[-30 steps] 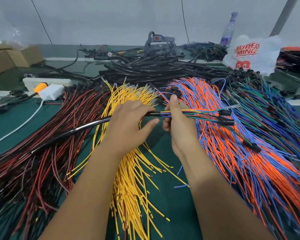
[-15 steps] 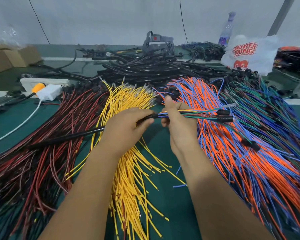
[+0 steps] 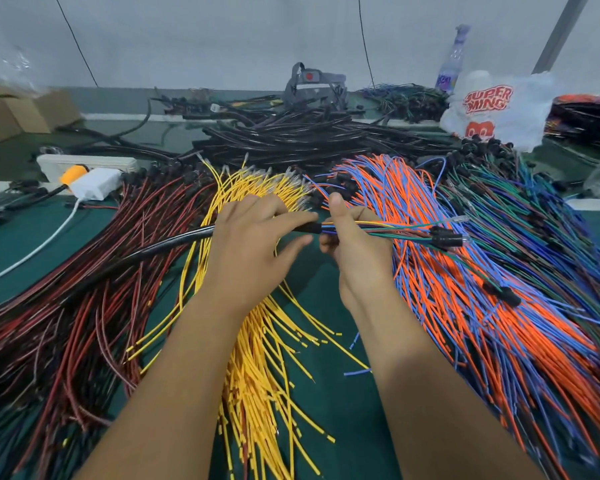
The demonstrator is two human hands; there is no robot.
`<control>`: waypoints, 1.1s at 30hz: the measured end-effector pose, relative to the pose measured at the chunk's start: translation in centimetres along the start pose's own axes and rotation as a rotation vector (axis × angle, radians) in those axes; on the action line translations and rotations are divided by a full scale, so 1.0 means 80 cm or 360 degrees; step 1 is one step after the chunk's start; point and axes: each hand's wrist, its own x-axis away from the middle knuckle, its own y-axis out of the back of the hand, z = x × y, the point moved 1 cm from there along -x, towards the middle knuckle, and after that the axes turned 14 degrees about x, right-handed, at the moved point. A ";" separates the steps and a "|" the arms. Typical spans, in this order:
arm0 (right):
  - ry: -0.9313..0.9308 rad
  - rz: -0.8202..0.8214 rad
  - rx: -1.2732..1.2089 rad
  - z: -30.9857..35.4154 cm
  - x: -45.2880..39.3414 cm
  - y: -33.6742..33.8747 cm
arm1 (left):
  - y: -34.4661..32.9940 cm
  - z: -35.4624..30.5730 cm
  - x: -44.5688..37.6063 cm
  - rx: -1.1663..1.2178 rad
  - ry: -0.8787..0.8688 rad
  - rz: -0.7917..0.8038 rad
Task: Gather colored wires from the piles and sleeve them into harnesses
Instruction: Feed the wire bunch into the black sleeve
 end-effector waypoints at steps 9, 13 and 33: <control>0.0089 0.0336 -0.0203 0.006 0.008 0.001 | 0.000 0.013 0.002 0.0289 0.0369 0.0062; 0.0135 0.0256 -0.0053 0.006 0.006 0.004 | -0.001 0.015 0.009 0.0379 0.0600 0.0224; 0.0140 0.0424 0.0204 0.001 0.009 0.003 | 0.001 0.020 0.004 0.0577 0.0589 0.0317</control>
